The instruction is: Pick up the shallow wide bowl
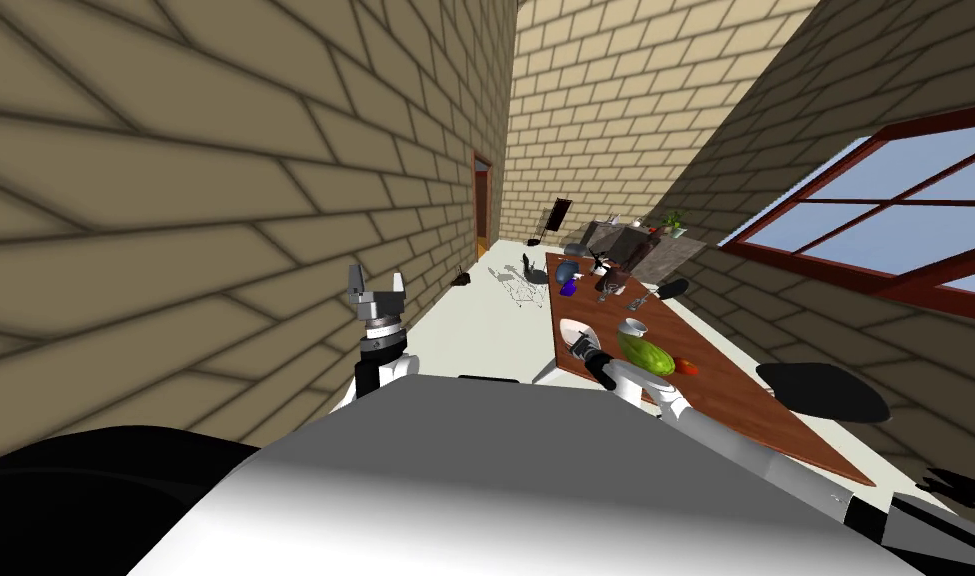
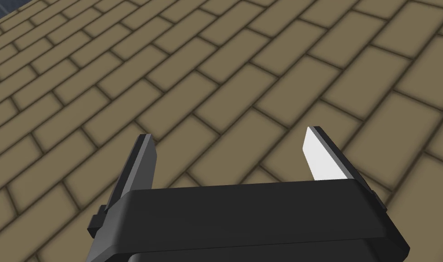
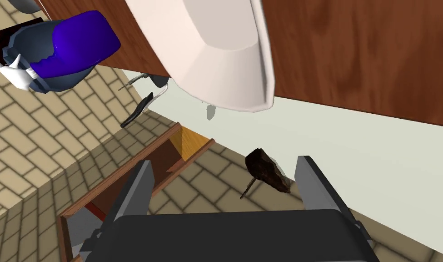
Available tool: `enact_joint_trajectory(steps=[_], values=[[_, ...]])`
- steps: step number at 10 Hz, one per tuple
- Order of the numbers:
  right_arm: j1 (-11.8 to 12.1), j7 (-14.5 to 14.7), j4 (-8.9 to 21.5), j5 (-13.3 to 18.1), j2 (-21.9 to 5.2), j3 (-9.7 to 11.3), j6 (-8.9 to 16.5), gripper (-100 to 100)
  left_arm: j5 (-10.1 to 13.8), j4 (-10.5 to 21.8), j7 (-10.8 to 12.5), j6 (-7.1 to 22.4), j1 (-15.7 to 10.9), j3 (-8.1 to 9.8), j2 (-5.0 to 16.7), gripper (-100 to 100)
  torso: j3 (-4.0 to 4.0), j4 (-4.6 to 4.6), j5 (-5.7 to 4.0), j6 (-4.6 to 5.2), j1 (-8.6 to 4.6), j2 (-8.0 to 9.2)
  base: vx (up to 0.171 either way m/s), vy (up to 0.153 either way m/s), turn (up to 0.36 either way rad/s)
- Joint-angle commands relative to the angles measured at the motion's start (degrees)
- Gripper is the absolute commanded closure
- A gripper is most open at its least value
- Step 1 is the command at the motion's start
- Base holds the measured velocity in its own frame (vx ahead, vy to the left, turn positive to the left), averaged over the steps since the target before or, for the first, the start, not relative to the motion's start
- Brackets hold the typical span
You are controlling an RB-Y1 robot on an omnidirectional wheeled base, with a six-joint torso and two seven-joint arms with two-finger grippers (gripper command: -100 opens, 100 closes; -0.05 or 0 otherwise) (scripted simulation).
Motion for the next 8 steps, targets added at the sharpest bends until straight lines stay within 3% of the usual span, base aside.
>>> enact_joint_trajectory(steps=[1, 5, 6, 7, 8], values=[[0.2, 2.7, 0.7, 1.1, -0.2, 1.9, 2.1, -100, 0.0, 0.0, 0.0, 0.0, 0.0, 0.00, 0.0, 0, 0.00, 0.00, 0.00, 0.00, 0.00, 0.00, 0.055, -0.073, 0.106], [1.2, 7.4, 4.6, 3.0, 0.3, 6.6, 4.2, -100, 0.0, 0.0, 0.0, 0.0, 0.0, 0.00, 0.0, 0, 0.00, 0.00, 0.03, 0.00, 0.13, 0.00, 0.058, -0.060, 0.097], [1.2, 7.4, 4.6, 3.0, 0.3, 6.6, 4.2, -100, 0.0, 0.0, 0.0, 0.0, 0.0, 0.00, 0.0, 0, -0.05, -0.02, 0.01, 0.01, 0.10, -0.08, 0.071, -0.048, 0.028], [2.0, 8.0, 5.5, 3.1, 1.0, 8.0, 4.3, -100, 0.0, 0.0, 0.0, 0.0, 0.0, 0.00, 0.0, 0, -0.05, -0.02, 0.03, 0.00, 0.15, -0.08, 0.060, -0.036, 0.032], [1.7, 7.4, 5.3, 3.2, 0.7, 7.1, 3.9, -100, 0.0, 0.0, 0.0, 0.0, 0.0, 0.00, 0.0, 0, -0.03, -0.01, 0.03, 0.00, 0.19, -0.05, 0.028, -0.018, 0.010]])
